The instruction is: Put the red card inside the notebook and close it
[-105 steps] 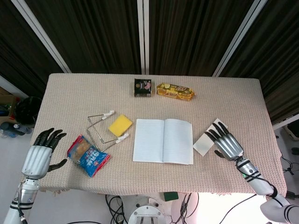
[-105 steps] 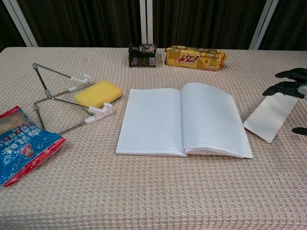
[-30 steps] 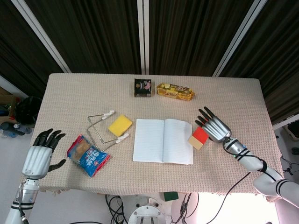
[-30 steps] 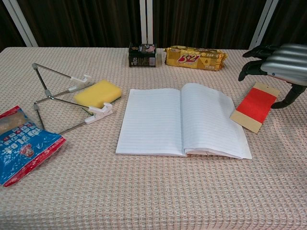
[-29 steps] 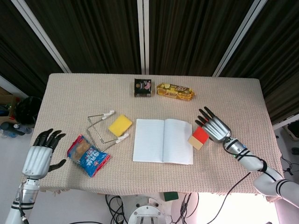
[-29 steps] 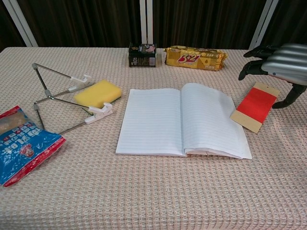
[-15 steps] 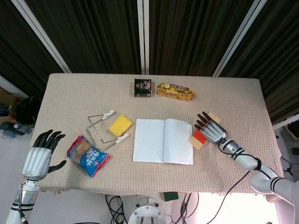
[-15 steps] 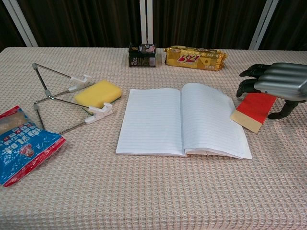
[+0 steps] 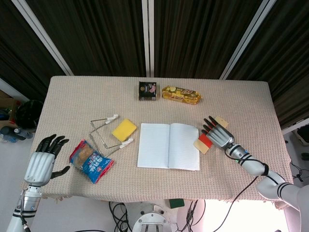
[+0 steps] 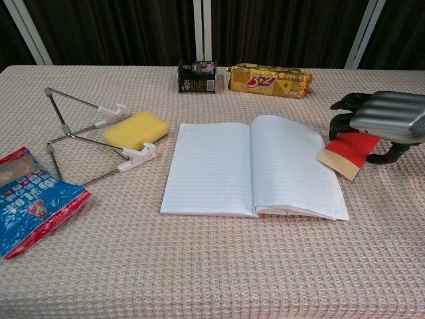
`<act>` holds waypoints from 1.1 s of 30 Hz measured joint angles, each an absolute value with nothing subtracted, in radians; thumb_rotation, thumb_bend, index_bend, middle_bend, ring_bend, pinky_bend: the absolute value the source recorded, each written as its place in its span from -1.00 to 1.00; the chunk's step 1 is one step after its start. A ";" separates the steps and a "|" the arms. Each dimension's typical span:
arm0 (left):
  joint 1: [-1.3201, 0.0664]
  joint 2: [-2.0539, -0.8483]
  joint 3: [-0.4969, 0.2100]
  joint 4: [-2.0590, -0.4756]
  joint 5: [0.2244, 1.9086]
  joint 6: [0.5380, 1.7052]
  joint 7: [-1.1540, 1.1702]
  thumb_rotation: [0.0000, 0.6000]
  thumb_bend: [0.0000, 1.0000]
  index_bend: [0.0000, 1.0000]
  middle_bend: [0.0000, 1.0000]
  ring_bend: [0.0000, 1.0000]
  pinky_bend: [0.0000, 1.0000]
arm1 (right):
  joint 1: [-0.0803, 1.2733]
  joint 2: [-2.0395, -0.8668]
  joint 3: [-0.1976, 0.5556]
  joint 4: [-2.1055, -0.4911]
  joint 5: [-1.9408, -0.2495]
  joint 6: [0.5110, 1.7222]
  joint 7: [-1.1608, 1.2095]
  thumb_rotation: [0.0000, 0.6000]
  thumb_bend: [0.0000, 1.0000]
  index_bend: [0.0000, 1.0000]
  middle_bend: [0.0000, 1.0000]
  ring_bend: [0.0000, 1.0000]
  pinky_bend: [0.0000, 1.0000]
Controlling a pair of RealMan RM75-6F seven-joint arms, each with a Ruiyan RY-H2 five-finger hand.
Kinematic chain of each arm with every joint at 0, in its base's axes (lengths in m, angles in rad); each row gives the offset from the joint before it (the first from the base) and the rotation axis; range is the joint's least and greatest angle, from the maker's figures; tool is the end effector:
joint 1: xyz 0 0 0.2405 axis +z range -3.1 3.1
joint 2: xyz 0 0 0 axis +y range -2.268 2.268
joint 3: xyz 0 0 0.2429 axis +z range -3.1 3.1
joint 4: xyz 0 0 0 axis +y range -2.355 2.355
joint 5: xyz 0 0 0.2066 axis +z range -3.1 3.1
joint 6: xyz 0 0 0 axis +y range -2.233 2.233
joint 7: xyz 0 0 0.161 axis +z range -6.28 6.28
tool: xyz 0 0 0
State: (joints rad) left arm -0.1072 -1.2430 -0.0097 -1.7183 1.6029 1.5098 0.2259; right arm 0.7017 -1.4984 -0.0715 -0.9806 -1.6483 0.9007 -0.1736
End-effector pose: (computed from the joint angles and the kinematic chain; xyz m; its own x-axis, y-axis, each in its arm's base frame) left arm -0.2443 0.1899 0.1064 0.3990 -0.0002 0.9170 0.9076 -0.1421 -0.3949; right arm -0.2546 -0.3552 0.0020 0.9005 -0.0665 0.4297 -0.3754 -0.6178 0.6910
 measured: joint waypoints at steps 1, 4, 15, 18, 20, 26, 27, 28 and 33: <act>-0.108 -1.243 -0.010 -1.719 1.603 1.509 0.226 1.00 -0.88 -0.58 -0.69 -0.82 -0.70 | 0.700 -1.498 -0.072 -0.979 -1.650 0.908 -0.171 1.00 -0.34 -0.29 -0.64 -1.00 -1.00; -0.108 -1.241 -0.010 -1.720 1.602 1.509 0.226 1.00 -0.88 -0.58 -0.69 -0.82 -0.70 | 0.691 -1.493 -0.073 -0.975 -1.658 0.943 -0.165 1.00 -0.34 -0.28 -0.64 -1.00 -1.00; -0.108 -1.240 -0.009 -1.722 1.610 1.514 0.224 1.00 -0.88 -0.58 -0.69 -0.82 -0.70 | 0.671 -1.318 -0.071 -1.091 -1.721 1.105 -0.194 1.00 -0.31 -0.28 -0.61 -1.00 -0.99; -0.106 -1.241 -0.008 -1.720 1.608 1.515 0.220 1.00 -0.88 -0.58 -0.69 -0.82 -0.70 | 0.680 -1.258 -0.067 -1.147 -1.739 1.116 -0.214 1.00 -0.31 -0.28 -0.59 -1.00 -0.99; -0.104 -1.243 -0.008 -1.717 1.607 1.518 0.216 1.00 -0.88 -0.58 -0.69 -0.82 -0.70 | 0.698 -1.244 -0.061 -1.175 -1.759 1.119 -0.219 1.00 -0.31 -0.28 -0.59 -1.00 -0.98; -0.096 -1.245 -0.004 -1.715 1.612 1.529 0.214 1.00 -0.88 -0.58 -0.69 -0.82 -0.70 | 0.807 -1.280 -0.050 -1.211 -1.860 1.093 -0.222 1.00 -0.31 -0.28 -0.58 -1.00 -0.97; -0.093 -1.244 -0.003 -1.714 1.612 1.533 0.214 1.00 -0.88 -0.58 -0.69 -0.82 -0.70 | 0.830 -1.292 -0.048 -1.215 -1.876 1.081 -0.223 1.00 -0.31 -0.28 -0.58 -1.00 -0.97; -0.091 -1.244 -0.003 -1.713 1.612 1.536 0.212 1.00 -0.88 -0.58 -0.69 -0.82 -0.70 | 0.854 -1.308 -0.045 -1.219 -1.891 1.067 -0.223 1.00 -0.31 -0.28 -0.57 -1.00 -0.97; -0.071 -1.241 0.006 -1.701 1.607 1.554 0.195 1.00 -0.88 -0.58 -0.69 -0.82 -0.70 | 0.973 -1.428 -0.032 -1.215 -1.942 0.986 -0.210 1.00 -0.32 -0.28 -0.57 -1.00 -0.97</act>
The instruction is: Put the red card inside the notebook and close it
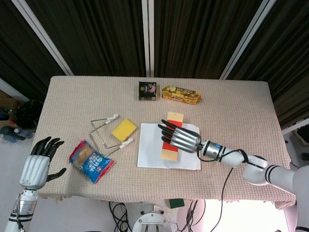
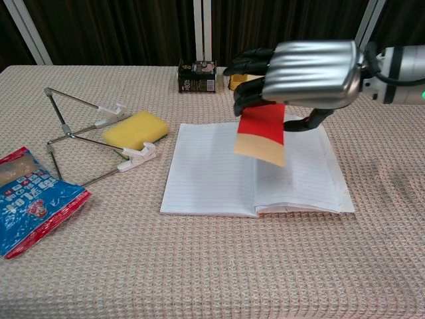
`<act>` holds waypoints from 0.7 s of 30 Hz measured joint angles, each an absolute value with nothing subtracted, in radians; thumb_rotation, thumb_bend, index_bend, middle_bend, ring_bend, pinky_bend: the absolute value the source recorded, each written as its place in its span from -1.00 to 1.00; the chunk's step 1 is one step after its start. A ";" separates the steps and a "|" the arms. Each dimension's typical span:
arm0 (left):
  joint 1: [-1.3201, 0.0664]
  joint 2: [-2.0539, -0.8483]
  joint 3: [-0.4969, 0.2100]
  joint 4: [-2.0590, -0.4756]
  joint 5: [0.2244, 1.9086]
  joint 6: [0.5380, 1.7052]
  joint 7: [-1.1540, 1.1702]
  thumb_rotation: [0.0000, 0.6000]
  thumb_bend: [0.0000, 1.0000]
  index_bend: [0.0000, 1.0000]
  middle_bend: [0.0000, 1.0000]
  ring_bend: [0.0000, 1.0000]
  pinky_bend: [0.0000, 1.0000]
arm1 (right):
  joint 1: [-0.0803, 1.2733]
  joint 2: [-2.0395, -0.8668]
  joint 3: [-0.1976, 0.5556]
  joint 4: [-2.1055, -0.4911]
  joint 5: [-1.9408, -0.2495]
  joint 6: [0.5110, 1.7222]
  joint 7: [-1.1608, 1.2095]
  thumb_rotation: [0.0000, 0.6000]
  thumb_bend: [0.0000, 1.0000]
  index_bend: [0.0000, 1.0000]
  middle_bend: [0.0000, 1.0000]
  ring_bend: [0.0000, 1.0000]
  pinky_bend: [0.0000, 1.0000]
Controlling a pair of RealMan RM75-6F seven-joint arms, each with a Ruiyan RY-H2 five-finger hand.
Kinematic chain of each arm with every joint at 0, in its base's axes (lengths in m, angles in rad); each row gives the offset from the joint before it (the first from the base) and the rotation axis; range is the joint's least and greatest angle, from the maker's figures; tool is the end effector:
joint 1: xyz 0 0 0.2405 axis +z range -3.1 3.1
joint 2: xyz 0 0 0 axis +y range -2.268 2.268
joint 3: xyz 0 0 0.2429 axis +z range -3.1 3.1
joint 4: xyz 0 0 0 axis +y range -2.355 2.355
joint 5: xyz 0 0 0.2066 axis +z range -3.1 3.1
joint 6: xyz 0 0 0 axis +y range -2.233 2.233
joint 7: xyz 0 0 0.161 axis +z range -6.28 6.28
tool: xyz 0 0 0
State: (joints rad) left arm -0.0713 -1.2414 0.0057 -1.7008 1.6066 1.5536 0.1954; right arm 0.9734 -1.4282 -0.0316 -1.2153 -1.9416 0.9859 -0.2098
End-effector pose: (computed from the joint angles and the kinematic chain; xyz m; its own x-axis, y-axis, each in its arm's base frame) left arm -0.2539 0.1782 0.1118 0.3852 -0.0119 0.9228 0.9173 -0.1044 -0.3842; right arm -0.0952 -0.3457 -0.0116 0.7806 0.3519 0.5165 0.0092 -0.8328 0.5535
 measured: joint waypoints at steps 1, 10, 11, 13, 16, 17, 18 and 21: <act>-0.068 -1.241 0.007 -1.698 1.605 1.556 0.191 1.00 -0.88 -0.58 -0.69 -0.82 -0.70 | 0.989 -1.452 -0.030 -1.208 -1.947 0.976 -0.204 1.00 -0.32 -0.28 -0.57 -1.00 -0.97; -0.050 -1.243 0.010 -1.666 1.591 1.567 0.150 1.00 -0.88 -0.58 -0.69 -0.82 -0.70 | 1.088 -1.622 -0.065 -1.058 -2.016 0.943 -0.115 1.00 -0.33 -0.28 -0.57 -1.00 -0.97; -0.049 -1.244 0.010 -1.663 1.591 1.567 0.147 1.00 -0.88 -0.58 -0.69 -0.82 -0.70 | 1.093 -1.631 -0.072 -1.040 -2.019 0.948 -0.102 1.00 -0.33 -0.28 -0.57 -1.00 -0.97; -0.049 -1.247 0.010 -1.657 1.589 1.565 0.142 1.00 -0.88 -0.58 -0.69 -0.82 -0.70 | 1.098 -1.639 -0.081 -1.013 -2.022 0.959 -0.080 1.00 -0.33 -0.28 -0.57 -1.00 -0.97; -0.048 -1.247 0.009 -1.656 1.590 1.566 0.140 1.00 -0.88 -0.58 -0.69 -0.82 -0.70 | 1.106 -1.650 -0.099 -0.971 -2.028 0.975 -0.052 1.00 -0.33 -0.28 -0.57 -1.00 -0.97; -0.048 -1.247 0.008 -1.656 1.591 1.567 0.140 1.00 -0.88 -0.58 -0.69 -0.82 -0.70 | 1.108 -1.654 -0.105 -0.957 -2.029 0.981 -0.045 1.00 -0.33 -0.28 -0.57 -1.00 -0.97; -0.047 -1.248 0.007 -1.656 1.592 1.568 0.139 1.00 -0.88 -0.58 -0.69 -0.82 -0.70 | 1.109 -1.658 -0.110 -0.947 -2.028 0.986 -0.040 1.00 -0.33 -0.28 -0.57 -1.00 -0.97; -0.048 -1.250 0.007 -1.656 1.591 1.565 0.139 1.00 -0.88 -0.58 -0.69 -0.82 -0.70 | 1.107 -1.665 -0.122 -0.929 -2.019 0.993 -0.029 1.00 -0.33 -0.28 -0.57 -1.00 -0.97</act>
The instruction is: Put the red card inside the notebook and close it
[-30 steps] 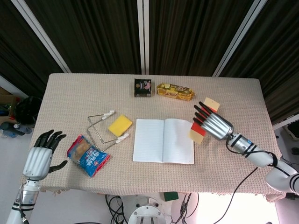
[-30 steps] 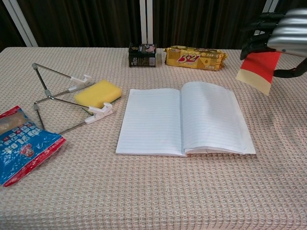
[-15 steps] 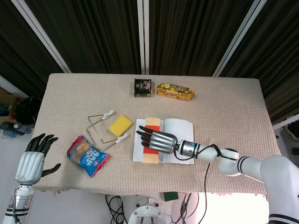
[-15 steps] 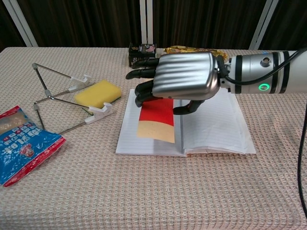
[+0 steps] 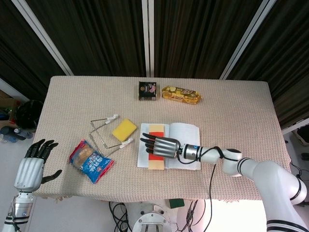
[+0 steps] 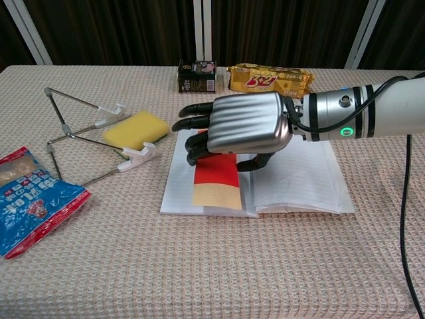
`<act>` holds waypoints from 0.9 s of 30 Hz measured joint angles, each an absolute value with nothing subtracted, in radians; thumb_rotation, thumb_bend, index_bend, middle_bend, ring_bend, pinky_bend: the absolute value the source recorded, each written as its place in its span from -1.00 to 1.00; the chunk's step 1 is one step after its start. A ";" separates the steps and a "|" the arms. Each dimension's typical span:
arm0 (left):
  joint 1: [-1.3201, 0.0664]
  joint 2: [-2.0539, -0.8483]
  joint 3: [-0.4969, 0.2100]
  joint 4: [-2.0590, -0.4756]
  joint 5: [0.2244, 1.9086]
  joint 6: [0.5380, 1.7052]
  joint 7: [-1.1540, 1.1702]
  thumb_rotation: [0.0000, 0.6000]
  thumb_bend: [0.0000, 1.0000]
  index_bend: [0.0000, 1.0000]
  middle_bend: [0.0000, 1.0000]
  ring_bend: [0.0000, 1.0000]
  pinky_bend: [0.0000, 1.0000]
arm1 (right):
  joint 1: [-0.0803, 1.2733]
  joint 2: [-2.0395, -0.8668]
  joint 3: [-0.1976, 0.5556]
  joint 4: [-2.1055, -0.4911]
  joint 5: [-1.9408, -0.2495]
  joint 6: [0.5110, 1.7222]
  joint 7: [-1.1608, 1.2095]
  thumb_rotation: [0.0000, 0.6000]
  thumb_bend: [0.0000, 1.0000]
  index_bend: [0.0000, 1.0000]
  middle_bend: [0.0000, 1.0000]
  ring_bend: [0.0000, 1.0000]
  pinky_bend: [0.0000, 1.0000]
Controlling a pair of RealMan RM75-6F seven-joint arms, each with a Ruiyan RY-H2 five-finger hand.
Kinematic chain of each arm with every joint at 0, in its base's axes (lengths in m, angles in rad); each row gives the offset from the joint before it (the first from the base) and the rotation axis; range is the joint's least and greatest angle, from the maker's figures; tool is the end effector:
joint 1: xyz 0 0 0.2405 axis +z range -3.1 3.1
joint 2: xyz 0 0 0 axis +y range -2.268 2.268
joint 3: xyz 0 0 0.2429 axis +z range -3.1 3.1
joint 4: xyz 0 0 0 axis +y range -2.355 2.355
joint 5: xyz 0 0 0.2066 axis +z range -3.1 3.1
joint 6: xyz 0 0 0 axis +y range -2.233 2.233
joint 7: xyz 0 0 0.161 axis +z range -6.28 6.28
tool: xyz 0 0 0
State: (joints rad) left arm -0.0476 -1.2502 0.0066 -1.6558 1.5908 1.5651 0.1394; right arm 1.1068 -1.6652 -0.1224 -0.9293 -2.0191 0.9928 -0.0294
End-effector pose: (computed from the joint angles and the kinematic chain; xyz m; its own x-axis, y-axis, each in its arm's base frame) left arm -0.2683 0.1726 0.1135 0.3664 -0.0080 0.9304 0.9283 -0.0652 -0.3661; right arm -0.0756 -0.3467 -0.0771 0.7797 0.3548 0.5160 0.1245 -0.8954 0.4275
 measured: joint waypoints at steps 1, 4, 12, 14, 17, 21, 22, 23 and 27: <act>-0.048 -1.251 0.007 -1.656 1.591 1.563 0.140 1.00 -0.88 -0.58 -0.69 -0.82 -0.70 | 1.106 -1.666 -0.126 -0.927 -2.015 0.993 -0.028 1.00 -0.33 -0.28 -0.58 -1.00 -0.97; -0.049 -1.252 0.006 -1.658 1.592 1.561 0.144 1.00 -0.88 -0.58 -0.69 -0.82 -0.70 | 1.102 -1.665 -0.136 -0.925 -2.005 0.992 -0.027 1.00 -0.33 -0.29 -0.58 -1.00 -0.97; -0.050 -1.251 0.003 -1.664 1.592 1.558 0.151 1.00 -0.88 -0.58 -0.69 -0.82 -0.70 | 1.096 -1.666 -0.139 -0.913 -1.974 0.985 -0.035 1.00 -0.34 -0.36 -0.61 -1.00 -0.97; -0.051 -1.251 0.002 -1.665 1.591 1.556 0.152 1.00 -0.88 -0.58 -0.69 -0.82 -0.70 | 1.099 -1.671 -0.138 -0.907 -1.967 0.978 -0.036 1.00 -0.34 -0.37 -0.61 -1.00 -0.97; -0.051 -1.251 0.001 -1.666 1.590 1.557 0.152 1.00 -0.88 -0.58 -0.69 -0.82 -0.70 | 1.103 -1.682 -0.136 -0.902 -1.959 0.975 -0.034 1.00 -0.35 -0.37 -0.61 -1.00 -0.97; -0.049 -1.250 0.002 -1.666 1.589 1.556 0.153 1.00 -0.88 -0.58 -0.69 -0.82 -0.70 | 1.107 -1.693 -0.143 -0.894 -1.957 0.973 -0.030 1.00 -0.35 -0.40 -0.62 -1.00 -0.97; -0.049 -1.250 0.002 -1.666 1.589 1.556 0.153 1.00 -0.88 -0.58 -0.69 -0.82 -0.71 | 1.108 -1.695 -0.145 -0.892 -1.957 0.974 -0.029 1.00 -0.35 -0.41 -0.62 -1.00 -0.97; -0.049 -1.250 0.002 -1.665 1.589 1.556 0.153 1.00 -0.88 -0.58 -0.69 -0.82 -0.70 | 1.109 -1.696 -0.147 -0.890 -1.956 0.975 -0.028 1.00 -0.35 -0.41 -0.62 -1.00 -0.97; -0.048 -1.250 0.001 -1.664 1.589 1.556 0.152 1.00 -0.88 -0.58 -0.69 -0.82 -0.71 | 1.110 -1.698 -0.149 -0.890 -1.950 0.976 -0.028 1.00 -0.35 -0.47 -0.63 -1.00 -0.97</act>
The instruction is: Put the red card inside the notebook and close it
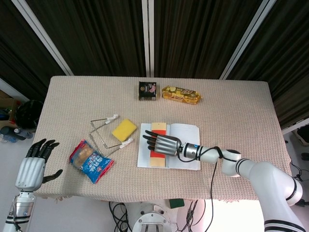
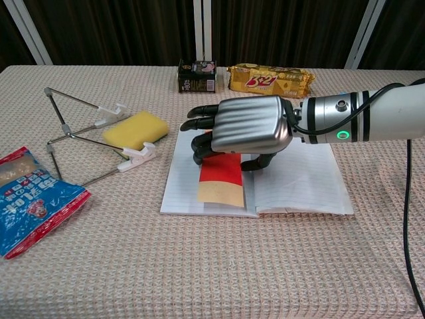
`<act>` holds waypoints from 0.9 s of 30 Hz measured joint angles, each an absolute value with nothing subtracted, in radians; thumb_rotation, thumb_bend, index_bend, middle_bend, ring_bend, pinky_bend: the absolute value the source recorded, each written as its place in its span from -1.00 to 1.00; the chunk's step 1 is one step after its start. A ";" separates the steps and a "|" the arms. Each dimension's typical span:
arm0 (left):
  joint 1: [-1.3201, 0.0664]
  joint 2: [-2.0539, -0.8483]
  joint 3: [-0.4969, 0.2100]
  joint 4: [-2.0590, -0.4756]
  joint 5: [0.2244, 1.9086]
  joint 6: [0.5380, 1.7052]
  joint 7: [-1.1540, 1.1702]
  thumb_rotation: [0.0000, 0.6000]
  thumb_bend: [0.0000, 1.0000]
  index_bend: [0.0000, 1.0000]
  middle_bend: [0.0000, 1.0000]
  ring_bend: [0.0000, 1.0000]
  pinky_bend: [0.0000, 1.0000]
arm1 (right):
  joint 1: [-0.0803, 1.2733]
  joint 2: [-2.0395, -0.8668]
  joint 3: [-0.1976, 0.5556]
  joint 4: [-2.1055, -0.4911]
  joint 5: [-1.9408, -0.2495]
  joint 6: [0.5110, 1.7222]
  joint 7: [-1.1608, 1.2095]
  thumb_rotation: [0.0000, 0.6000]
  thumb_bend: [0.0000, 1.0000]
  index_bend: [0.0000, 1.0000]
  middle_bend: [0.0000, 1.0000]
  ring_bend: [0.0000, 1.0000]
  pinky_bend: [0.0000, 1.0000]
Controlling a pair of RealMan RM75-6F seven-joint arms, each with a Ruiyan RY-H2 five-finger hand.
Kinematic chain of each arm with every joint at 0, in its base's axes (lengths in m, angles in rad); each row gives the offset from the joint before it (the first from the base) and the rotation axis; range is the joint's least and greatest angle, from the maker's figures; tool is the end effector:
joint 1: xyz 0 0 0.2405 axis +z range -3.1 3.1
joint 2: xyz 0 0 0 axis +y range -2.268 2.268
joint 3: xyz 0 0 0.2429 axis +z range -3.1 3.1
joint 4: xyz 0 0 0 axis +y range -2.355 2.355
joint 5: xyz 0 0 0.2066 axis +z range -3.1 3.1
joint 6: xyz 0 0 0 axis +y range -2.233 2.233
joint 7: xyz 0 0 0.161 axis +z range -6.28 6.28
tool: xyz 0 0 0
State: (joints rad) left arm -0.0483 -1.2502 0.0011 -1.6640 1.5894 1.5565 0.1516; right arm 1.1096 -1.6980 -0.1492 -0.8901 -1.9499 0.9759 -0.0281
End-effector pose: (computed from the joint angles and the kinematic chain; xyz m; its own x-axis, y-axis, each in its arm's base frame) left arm -0.2667 0.1738 0.1127 0.3704 -0.0055 0.9289 0.9268 -0.0654 -0.3699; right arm -0.0822 -0.3533 -0.0841 0.8044 0.3195 0.5009 0.0800 -0.8937 0.4416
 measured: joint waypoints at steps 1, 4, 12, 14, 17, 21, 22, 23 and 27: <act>-0.048 -1.250 0.001 -1.664 1.590 1.556 0.152 1.00 -0.88 -0.58 -0.69 -0.82 -0.71 | 1.110 -1.698 -0.149 -0.891 -1.948 0.976 -0.029 1.00 -0.36 -0.49 -0.63 -1.00 -0.97; -0.049 -1.252 0.001 -1.662 1.590 1.554 0.151 1.00 -0.88 -0.58 -0.69 -0.82 -0.70 | 1.109 -1.699 -0.148 -0.896 -1.939 0.971 -0.031 1.00 -0.37 -0.56 -0.66 -1.00 -0.97; -0.047 -1.253 0.002 -1.657 1.590 1.555 0.145 1.00 -0.88 -0.58 -0.69 -0.82 -0.71 | 1.110 -1.701 -0.147 -0.922 -1.921 0.956 -0.044 1.00 -0.40 -0.66 -0.67 -1.00 -0.97; -0.046 -1.253 0.002 -1.657 1.591 1.557 0.144 1.00 -0.88 -0.58 -0.69 -0.82 -0.71 | 1.110 -1.696 -0.147 -0.927 -1.921 0.959 -0.047 1.00 -0.39 -0.66 -0.67 -1.00 -0.97; -0.045 -1.253 0.002 -1.655 1.592 1.558 0.142 1.00 -0.88 -0.58 -0.69 -0.82 -0.70 | 1.107 -1.680 -0.142 -0.938 -1.912 0.967 -0.049 1.00 -0.38 -0.66 -0.67 -1.00 -0.97; -0.046 -1.254 0.001 -1.653 1.593 1.558 0.140 1.00 -0.88 -0.58 -0.69 -0.82 -0.71 | 1.101 -1.651 -0.130 -0.969 -1.892 0.978 -0.036 1.00 -0.14 -0.66 -0.63 -1.00 -0.93; -0.046 -1.255 0.001 -1.652 1.594 1.558 0.140 1.00 -0.88 -0.58 -0.69 -0.82 -0.71 | 1.099 -1.647 -0.126 -0.977 -1.885 0.981 -0.027 1.00 0.04 -0.64 -0.63 -1.00 -0.92; -0.047 -1.255 0.000 -1.652 1.594 1.558 0.139 1.00 -0.88 -0.58 -0.69 -0.82 -0.71 | 1.096 -1.643 -0.121 -0.989 -1.872 0.981 -0.010 1.00 0.16 -0.62 -0.63 -1.00 -0.92; -0.051 -1.259 -0.001 -1.651 1.597 1.553 0.140 1.00 -0.88 -0.58 -0.69 -0.82 -0.71 | 1.084 -1.640 -0.092 -1.043 -1.794 0.943 0.024 1.00 0.68 -0.39 -0.72 -1.00 -1.00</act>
